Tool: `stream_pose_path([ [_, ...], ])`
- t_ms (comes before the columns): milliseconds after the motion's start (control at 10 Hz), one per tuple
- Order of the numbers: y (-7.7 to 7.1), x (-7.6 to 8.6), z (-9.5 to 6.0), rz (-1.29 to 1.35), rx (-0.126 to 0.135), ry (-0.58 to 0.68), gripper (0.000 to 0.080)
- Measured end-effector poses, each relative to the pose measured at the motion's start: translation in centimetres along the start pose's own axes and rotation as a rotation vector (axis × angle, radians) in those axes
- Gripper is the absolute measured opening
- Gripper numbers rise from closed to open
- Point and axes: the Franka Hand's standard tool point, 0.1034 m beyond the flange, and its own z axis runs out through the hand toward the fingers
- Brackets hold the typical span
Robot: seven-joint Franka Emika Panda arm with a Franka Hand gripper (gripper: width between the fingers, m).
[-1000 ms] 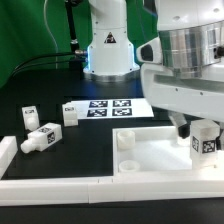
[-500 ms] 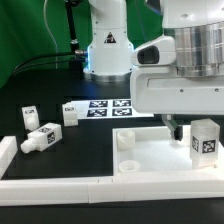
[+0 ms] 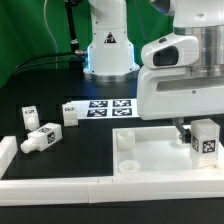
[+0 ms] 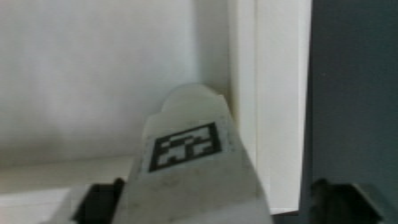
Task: Assemble one leg
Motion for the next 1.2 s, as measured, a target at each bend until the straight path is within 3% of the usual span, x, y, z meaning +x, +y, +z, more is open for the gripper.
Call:
stream_pose_path([
  [100, 0.12, 0.02, 0.01, 0.071, 0.000, 0.000, 0.0287],
  [500, 0.21, -0.12, 0.06, 0.557, -0.027, 0.014, 0.0289],
  [600, 0.22, -0.20, 0.14, 0.782, -0.016, 0.009, 0.0289],
  [800, 0.43, -0.14, 0.23, 1.174, 0.035, -0.029, 0.0289],
  [1200, 0.42, -0.15, 0.24, 1.169, 0.037, -0.029, 0.0289],
])
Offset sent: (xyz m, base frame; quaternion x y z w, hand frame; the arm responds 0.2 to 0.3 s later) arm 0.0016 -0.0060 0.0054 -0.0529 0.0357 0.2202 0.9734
